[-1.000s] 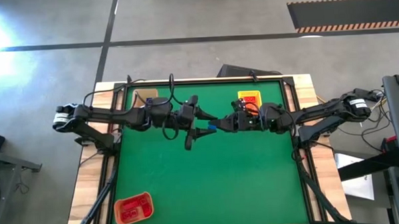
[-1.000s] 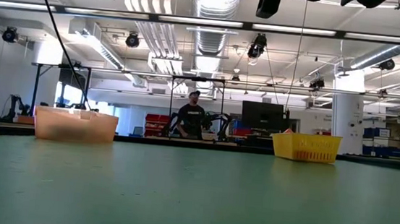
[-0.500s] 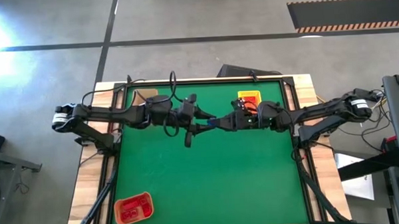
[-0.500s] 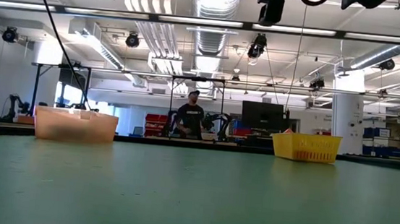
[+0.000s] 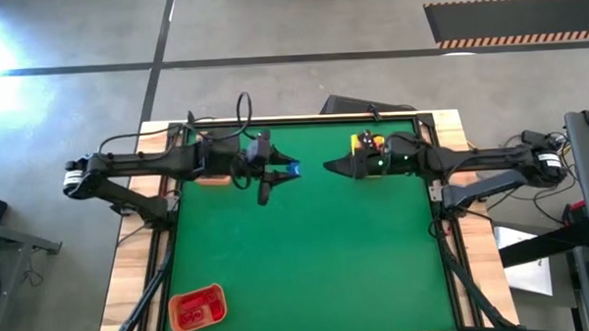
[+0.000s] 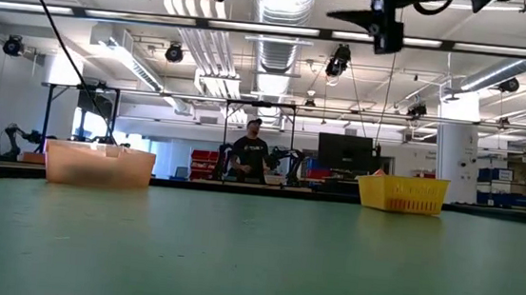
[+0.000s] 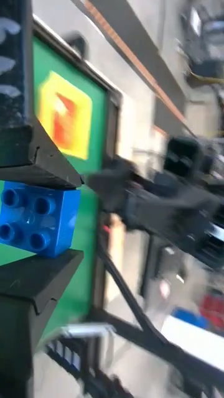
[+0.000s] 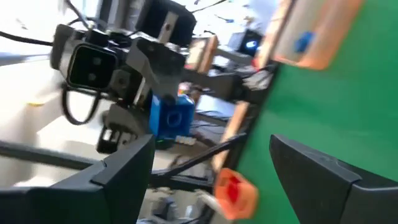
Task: Sort & place blocks by color
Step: Put the blue game piece into the light orange bin, then return to Home Position
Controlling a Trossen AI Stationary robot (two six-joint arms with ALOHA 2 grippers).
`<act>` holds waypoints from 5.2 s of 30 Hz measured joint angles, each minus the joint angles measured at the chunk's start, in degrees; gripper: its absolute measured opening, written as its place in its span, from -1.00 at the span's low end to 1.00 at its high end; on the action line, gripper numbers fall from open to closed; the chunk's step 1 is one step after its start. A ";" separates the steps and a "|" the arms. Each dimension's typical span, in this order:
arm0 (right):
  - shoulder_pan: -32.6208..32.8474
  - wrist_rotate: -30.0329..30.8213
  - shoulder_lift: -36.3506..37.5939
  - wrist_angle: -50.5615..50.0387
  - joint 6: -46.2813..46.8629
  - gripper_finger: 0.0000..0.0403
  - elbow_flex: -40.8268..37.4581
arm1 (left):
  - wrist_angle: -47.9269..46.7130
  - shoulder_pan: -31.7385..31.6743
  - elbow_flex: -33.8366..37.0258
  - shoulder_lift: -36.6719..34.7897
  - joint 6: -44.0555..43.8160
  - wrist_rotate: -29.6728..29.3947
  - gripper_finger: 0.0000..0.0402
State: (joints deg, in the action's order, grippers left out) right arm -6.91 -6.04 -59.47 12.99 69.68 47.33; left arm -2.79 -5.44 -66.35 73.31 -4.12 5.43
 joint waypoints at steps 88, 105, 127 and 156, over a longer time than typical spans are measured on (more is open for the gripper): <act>-0.99 16.76 59.13 -7.72 -70.47 0.50 -45.53 | 2.53 -1.88 61.22 -71.39 -0.57 -6.30 -1.00; -0.99 24.16 58.22 -8.04 -66.24 0.49 -46.64 | 9.52 -1.94 65.88 -70.07 -1.35 -5.21 -1.00; -0.99 24.13 58.20 -8.15 -64.14 0.51 -46.71 | 9.65 -1.94 65.96 -68.45 -1.42 -5.41 -1.00; -0.98 24.13 58.20 -8.15 -64.21 0.51 -46.73 | 9.64 -1.94 66.01 -68.47 -1.42 -5.42 -1.00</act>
State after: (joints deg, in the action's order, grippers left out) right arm -7.89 18.09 -1.28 4.84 5.47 0.60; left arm 6.85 -7.38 -0.34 4.84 -5.54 0.01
